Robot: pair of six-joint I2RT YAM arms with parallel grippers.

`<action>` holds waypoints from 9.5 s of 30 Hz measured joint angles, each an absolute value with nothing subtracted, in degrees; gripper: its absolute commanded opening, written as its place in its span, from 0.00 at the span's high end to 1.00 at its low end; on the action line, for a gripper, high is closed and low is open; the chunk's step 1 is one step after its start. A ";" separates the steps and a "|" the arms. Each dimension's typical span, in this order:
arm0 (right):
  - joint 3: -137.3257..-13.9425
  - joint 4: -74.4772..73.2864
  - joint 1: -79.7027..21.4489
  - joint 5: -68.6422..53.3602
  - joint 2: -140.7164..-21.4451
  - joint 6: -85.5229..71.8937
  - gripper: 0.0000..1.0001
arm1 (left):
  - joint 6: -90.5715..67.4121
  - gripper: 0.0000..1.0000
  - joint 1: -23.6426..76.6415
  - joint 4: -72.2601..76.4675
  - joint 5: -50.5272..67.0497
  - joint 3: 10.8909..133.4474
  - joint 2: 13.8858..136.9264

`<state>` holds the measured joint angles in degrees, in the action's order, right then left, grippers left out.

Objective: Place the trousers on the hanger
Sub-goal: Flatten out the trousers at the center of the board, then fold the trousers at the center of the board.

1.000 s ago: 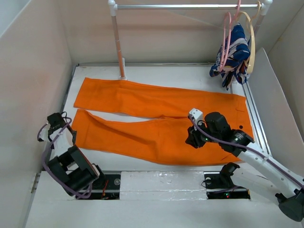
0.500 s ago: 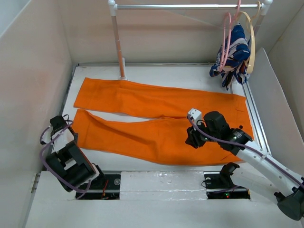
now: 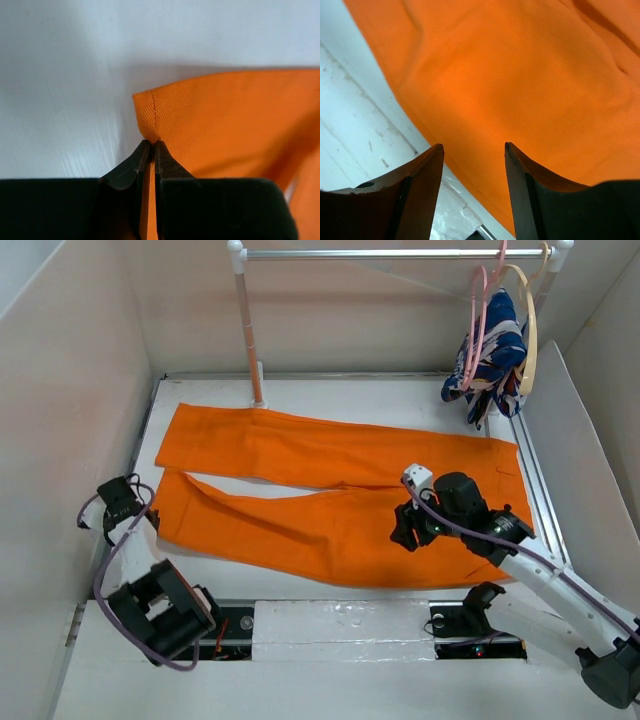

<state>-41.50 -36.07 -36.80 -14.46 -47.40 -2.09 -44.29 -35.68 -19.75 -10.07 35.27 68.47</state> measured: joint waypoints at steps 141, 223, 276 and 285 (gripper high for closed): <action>-41.85 -36.64 48.75 1.98 -77.69 -19.27 1.00 | -35.55 1.00 -10.55 -22.17 -12.16 48.36 48.82; -54.72 -5.50 27.92 -20.40 -100.62 -28.91 0.72 | -42.72 0.57 -15.86 -10.00 3.57 62.63 102.37; -30.46 -18.13 30.85 -19.86 -54.59 -23.18 1.00 | -43.53 1.00 43.18 -13.45 -9.54 52.66 83.70; -49.15 -34.37 -2.09 -11.16 -38.57 -26.74 1.00 | -43.42 1.00 43.13 -11.99 -13.08 41.87 82.78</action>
